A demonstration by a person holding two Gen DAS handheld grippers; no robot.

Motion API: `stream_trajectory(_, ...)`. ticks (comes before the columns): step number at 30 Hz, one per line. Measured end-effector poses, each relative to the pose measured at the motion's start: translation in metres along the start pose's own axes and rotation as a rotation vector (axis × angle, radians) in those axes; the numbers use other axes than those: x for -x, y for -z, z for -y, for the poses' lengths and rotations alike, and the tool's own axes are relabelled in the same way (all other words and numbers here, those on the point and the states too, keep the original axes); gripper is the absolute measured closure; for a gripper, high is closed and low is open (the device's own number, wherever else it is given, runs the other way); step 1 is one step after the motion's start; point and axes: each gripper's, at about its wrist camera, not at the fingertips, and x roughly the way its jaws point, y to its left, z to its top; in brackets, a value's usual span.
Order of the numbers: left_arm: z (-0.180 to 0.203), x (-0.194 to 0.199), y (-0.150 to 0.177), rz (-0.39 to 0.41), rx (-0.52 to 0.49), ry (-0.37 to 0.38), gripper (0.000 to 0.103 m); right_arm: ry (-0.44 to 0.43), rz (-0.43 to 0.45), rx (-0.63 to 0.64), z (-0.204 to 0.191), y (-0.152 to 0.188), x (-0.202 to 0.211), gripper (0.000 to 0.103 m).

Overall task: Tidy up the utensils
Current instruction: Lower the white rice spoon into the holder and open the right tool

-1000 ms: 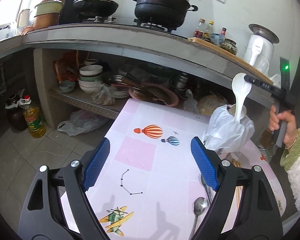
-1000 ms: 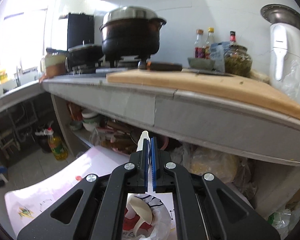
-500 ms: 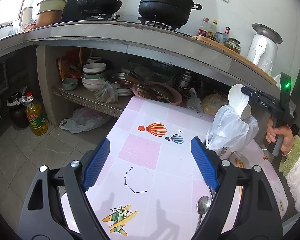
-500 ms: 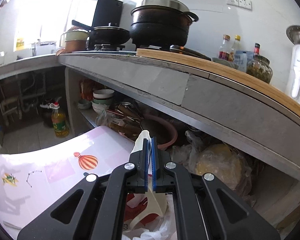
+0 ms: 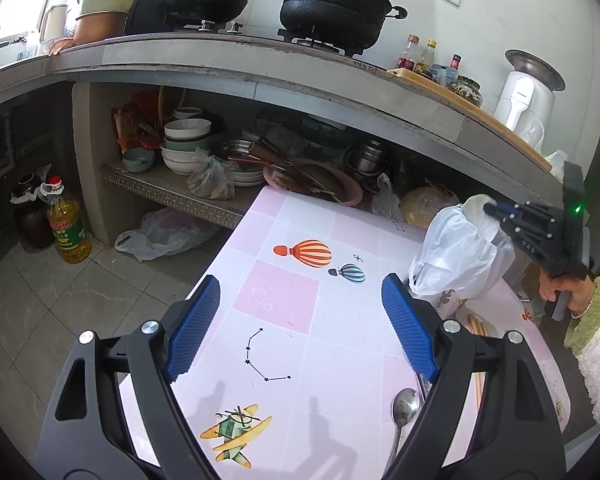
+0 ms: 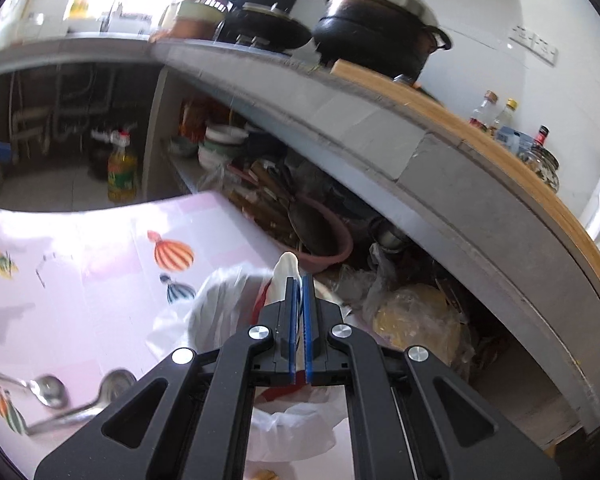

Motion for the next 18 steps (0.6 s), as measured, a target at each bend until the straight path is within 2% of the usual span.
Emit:
stream_trajectory(6,-0.001,0.0,0.001,0.0,0.002,-0.003,0.024,0.013,-0.052,0.022,-0.008,0.01,-0.012,0.1)
stream_trajectory(18,-0.006,-0.005,0.005,-0.012,0.023,0.005,0.024,-0.018,-0.111,-0.184,0.028,0.014,-0.019,0.1)
